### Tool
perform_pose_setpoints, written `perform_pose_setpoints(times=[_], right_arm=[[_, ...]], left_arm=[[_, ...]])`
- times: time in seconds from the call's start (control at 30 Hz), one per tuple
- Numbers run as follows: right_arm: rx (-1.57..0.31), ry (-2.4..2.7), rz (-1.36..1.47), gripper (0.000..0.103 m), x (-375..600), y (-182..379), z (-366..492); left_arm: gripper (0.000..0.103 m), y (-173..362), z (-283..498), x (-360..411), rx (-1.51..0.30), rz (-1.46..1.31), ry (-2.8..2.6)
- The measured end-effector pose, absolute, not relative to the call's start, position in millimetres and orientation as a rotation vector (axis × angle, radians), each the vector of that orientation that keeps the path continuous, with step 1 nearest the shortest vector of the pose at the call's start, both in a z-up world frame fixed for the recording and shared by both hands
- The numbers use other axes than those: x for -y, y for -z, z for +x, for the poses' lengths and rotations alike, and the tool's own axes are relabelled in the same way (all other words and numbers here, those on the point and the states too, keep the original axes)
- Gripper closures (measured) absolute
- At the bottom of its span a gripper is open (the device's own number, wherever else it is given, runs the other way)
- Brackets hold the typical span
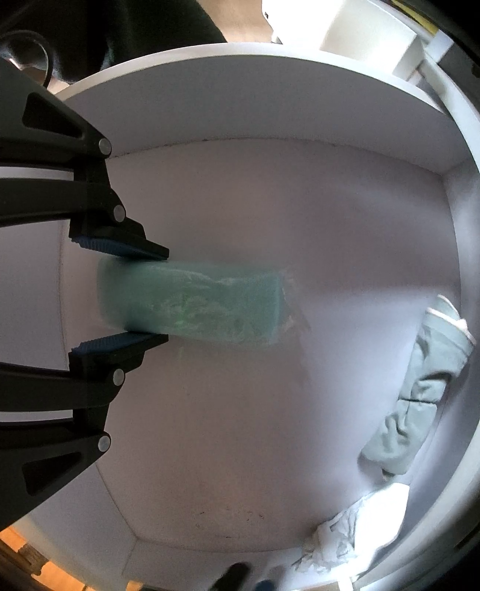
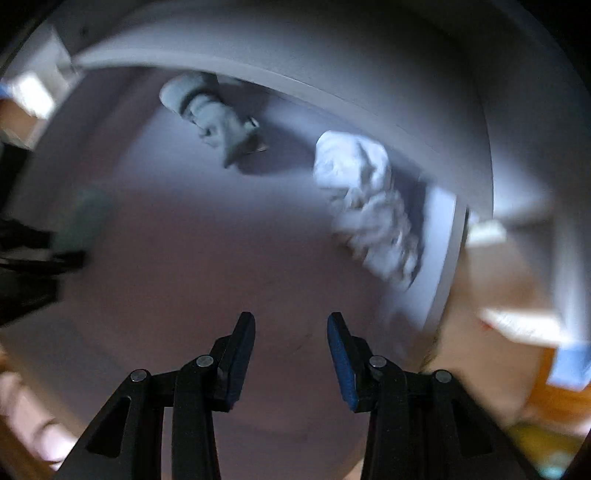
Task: Organize soft objects
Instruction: 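Move the right tool back into the shelf toward the white cloth, then grasp the crumpled white cloth with the right tool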
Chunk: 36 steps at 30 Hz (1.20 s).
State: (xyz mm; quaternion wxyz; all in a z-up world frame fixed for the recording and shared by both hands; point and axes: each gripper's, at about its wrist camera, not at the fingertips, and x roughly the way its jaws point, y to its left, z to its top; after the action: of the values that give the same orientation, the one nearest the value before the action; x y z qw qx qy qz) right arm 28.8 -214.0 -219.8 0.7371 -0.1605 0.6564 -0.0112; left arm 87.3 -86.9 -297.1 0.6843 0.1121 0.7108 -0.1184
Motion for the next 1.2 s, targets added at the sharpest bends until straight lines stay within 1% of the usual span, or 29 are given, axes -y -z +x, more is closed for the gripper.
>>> perform_pose_setpoints(times=[0.1,0.23,0.3,0.47,0.73,0.83,0.93,1.0,1.07,1.13,1.2], right_arm=[[-1.398,0.035,-0.498,0.062,208,233,40],[-1.355,0.036,-0.594,0.062,206,244,55],[-1.328,0.056,-0.640,0.060,209,247,63],[-1.303,0.075,-0.653,0.059,219,248,81],[-1.262,0.172,-0.750,0.059,224,243,88],[-1.265,0.181,-0.719,0.059,226,238,86],[-1.305,0.175,-0.656,0.059,238,247,97],[-1.302,0.171,-0.661,0.052,242,251,104],[-1.315,0.161,-0.666,0.050,245,255,109],[-1.328,0.156,-0.632,0.051,250,254,111],[-1.353,0.159,-0.626,0.056,254,252,112]], left_arm=[[0.065,296,94,85,-1.596,0.231,0.251],[0.065,296,104,85,-1.601,0.223,0.242],[0.065,297,105,85,-1.596,0.220,0.236],[0.065,298,101,85,-1.583,0.217,0.235],[0.065,299,99,84,-1.549,0.201,0.216],[0.065,301,96,87,-1.546,0.199,0.213],[0.065,300,97,89,-1.552,0.192,0.218],[0.065,302,91,81,-1.553,0.183,0.218],[0.065,304,91,78,-1.555,0.178,0.215],[0.065,305,92,77,-1.558,0.175,0.209],[0.065,307,90,79,-1.561,0.180,0.206]])
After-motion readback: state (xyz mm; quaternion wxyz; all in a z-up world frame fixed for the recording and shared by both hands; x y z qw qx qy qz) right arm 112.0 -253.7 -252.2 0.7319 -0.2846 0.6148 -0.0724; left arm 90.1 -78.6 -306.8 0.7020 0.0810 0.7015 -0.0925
